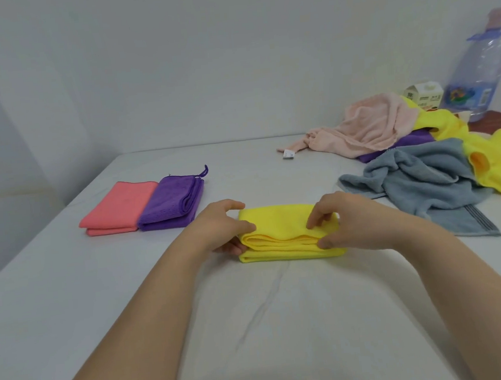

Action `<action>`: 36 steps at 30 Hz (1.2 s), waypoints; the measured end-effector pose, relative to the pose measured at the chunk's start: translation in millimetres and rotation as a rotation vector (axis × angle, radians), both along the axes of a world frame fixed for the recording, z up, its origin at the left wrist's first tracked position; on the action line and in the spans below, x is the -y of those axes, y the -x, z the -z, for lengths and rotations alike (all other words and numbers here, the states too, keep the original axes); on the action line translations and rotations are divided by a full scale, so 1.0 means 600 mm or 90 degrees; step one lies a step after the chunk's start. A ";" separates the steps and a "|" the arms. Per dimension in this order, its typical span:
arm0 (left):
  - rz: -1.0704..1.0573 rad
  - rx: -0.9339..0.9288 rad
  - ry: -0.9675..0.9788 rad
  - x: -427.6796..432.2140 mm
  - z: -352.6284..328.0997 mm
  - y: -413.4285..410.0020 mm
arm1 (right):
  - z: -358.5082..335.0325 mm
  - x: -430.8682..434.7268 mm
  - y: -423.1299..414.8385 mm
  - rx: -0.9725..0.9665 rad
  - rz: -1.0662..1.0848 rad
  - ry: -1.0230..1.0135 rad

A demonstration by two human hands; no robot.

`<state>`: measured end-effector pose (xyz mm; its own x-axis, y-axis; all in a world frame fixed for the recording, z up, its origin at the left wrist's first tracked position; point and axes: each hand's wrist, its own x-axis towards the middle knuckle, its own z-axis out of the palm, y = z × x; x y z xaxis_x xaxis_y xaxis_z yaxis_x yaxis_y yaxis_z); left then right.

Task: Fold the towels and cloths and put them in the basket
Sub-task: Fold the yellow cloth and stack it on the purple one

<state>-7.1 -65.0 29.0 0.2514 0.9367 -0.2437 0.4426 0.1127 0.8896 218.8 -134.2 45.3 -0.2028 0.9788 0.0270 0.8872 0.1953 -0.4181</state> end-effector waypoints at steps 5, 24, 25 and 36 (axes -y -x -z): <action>0.041 -0.027 0.002 0.002 -0.003 0.008 | 0.005 -0.002 0.000 0.047 0.004 0.007; 0.262 -0.343 -0.399 0.021 0.000 -0.003 | 0.002 0.001 0.016 0.069 -0.003 -0.043; 0.261 -0.357 -0.406 0.021 0.000 -0.004 | 0.004 0.001 0.016 0.069 -0.011 -0.028; 0.295 -0.287 -0.379 0.023 -0.002 -0.001 | -0.005 0.004 0.017 0.101 0.015 -0.055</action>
<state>-6.5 -79.0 30.3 0.6349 0.7680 0.0847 0.6528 -0.5918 0.4729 208.3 -136.7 48.3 -0.1882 0.9788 0.0806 0.9454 0.2028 -0.2551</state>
